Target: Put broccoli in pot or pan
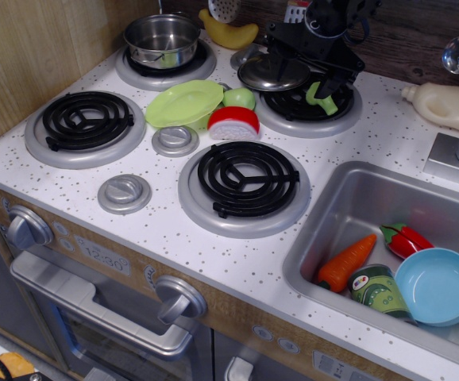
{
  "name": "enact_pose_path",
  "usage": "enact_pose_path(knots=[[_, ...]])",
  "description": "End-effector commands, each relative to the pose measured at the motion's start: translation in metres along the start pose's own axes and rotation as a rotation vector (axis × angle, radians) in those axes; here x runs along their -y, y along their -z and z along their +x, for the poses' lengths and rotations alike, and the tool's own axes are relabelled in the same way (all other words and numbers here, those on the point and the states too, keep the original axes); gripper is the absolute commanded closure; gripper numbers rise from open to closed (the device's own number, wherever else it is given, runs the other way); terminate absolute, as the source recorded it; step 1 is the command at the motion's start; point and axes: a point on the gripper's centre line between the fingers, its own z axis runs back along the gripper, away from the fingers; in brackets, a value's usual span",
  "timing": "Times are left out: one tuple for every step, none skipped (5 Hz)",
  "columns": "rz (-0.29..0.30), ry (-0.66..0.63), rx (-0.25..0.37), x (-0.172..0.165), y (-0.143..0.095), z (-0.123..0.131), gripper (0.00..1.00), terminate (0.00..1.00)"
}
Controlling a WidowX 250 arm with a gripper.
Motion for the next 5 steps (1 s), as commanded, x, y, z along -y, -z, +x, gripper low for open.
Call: enact_pose_path(knots=[[-0.037, -0.001, 0.081, -0.002, -0.002, 0.024, 0.0, 0.0], [-0.071, 0.015, 0.108, 0.003, 0.008, 0.025, 0.0, 0.0], [-0.077, 0.036, 0.112, 0.007, 0.008, 0.034, 0.0, 0.0], [-0.108, 0.051, 0.14, 0.011, 0.015, 0.042, 0.0, 0.0], [-0.151, 0.068, 0.135, 0.012, 0.022, 0.045, 0.0, 0.0]])
